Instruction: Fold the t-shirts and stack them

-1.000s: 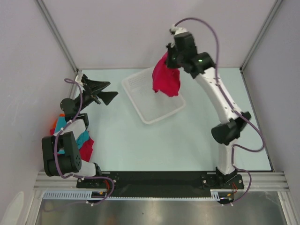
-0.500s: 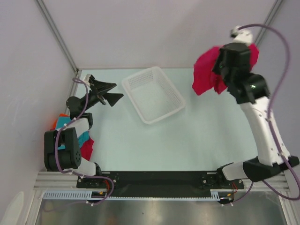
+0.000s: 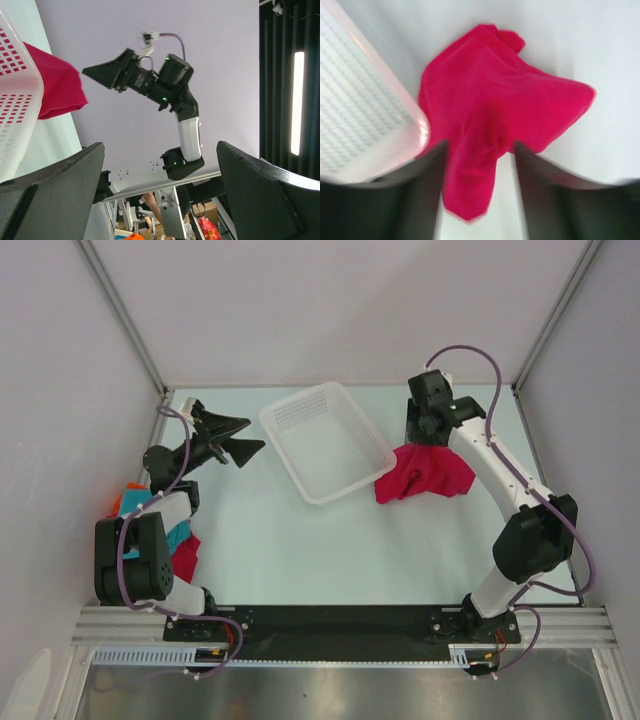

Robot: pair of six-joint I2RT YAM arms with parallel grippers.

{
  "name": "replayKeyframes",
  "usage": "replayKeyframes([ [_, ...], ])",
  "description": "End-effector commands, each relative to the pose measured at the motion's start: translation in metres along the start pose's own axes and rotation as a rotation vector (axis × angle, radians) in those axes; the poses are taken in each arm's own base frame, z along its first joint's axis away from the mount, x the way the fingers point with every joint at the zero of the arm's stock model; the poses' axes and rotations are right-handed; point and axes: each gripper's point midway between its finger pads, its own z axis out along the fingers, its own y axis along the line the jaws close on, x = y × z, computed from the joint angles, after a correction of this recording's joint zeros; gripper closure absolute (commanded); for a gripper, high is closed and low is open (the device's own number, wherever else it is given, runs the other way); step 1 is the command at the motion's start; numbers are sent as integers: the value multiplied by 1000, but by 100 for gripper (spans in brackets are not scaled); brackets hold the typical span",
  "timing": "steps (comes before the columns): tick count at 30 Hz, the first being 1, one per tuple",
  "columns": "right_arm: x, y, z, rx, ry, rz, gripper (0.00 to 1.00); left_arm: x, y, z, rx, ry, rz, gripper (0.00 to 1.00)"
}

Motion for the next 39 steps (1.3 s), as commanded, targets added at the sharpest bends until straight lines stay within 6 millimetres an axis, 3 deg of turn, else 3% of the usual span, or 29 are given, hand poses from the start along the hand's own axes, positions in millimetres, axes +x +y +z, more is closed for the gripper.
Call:
replayKeyframes([
  [1, -56, -3, -48, -48, -189, 77, 31, 31, -41, -6, 192, 62, 422, 0],
  [6, -55, -7, -45, -40, -184, 95, 26, 32, -40, -7, 189, 62, 419, 0],
  [9, -50, -3, -32, -53, -148, 82, 25, 33, -42, -8, 191, 63, 420, 0],
  [12, -43, 7, -9, -87, -104, 70, 25, 35, -45, -8, 196, 66, 426, 0],
  [17, -29, 41, 32, -184, -24, 44, 32, 39, -47, -9, 197, 72, 431, 0],
  [23, -19, 77, 68, -257, 55, 10, 37, 39, -46, -9, 196, 72, 424, 0],
  [24, -6, 82, 84, -248, 102, -8, 37, 39, -47, -9, 196, 72, 422, 0],
  [27, 13, 91, 105, -230, 167, -46, 38, 40, -48, -9, 198, 74, 427, 0],
  [31, 31, 103, 114, -232, 202, -84, 38, 38, -46, -9, 194, 73, 423, 0],
  [36, 44, 128, 109, -262, 204, -132, 40, 35, -45, -8, 194, 71, 417, 0],
  [37, 44, 132, 107, -271, 200, -135, 42, 35, -45, -7, 194, 73, 418, 0],
  [39, 46, 149, 101, -319, 194, -145, 63, 35, -44, -8, 192, 73, 416, 0],
])
